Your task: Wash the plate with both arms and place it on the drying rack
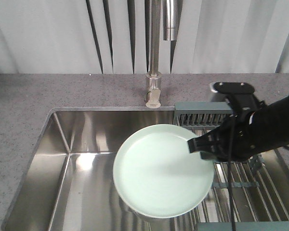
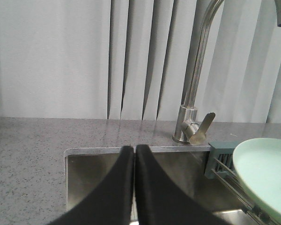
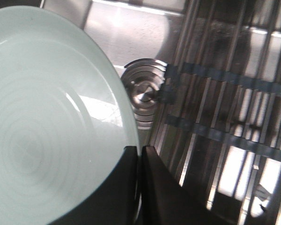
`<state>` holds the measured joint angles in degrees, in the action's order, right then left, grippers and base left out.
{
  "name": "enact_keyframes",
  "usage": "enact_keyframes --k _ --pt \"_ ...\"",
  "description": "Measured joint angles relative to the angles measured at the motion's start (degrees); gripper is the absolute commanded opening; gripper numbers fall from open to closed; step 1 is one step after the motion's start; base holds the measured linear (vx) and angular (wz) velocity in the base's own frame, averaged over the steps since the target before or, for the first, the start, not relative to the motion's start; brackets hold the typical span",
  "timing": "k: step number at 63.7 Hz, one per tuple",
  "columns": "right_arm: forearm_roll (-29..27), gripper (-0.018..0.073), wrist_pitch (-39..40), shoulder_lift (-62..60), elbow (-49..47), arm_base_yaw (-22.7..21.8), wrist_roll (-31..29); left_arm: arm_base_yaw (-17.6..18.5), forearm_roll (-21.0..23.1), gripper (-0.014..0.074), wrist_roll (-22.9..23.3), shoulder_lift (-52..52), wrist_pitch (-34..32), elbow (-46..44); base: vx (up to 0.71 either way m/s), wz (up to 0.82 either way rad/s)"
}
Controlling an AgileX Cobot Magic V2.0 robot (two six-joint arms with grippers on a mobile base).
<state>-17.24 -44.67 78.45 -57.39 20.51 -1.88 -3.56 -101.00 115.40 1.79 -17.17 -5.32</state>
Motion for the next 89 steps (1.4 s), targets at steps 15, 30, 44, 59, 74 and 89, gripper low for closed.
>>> enact_keyframes --k 15,30,44,59,74,89 --pt "-1.0 -0.0002 12.2 8.7 -5.3 1.5 5.7 0.0 0.0 -0.0006 0.0 0.0 -0.1 0.0 0.0 0.0" --pt "5.1 -0.0002 4.1 11.1 -13.0 -10.3 6.5 0.0 0.0 -0.0006 0.0 0.0 -0.1 0.0 0.0 0.0" --pt "13.1 -0.0002 -8.3 2.2 -8.4 -12.8 6.5 0.0 0.0 -0.0006 0.0 0.0 -0.1 0.0 0.0 0.0" --pt "7.4 -0.0002 0.0 -3.3 3.4 0.5 7.9 0.0 0.0 -0.0006 0.0 0.0 -0.1 0.0 0.0 0.0" --pt "5.2 -0.0002 10.6 8.7 -3.7 4.6 11.0 0.0 0.0 -0.0006 0.0 0.0 -0.1 0.0 0.0 0.0" --pt "8.8 -0.0002 6.5 10.9 -14.2 -4.4 11.4 0.0 0.0 -0.0006 0.0 0.0 -0.2 0.0 0.0 0.0"
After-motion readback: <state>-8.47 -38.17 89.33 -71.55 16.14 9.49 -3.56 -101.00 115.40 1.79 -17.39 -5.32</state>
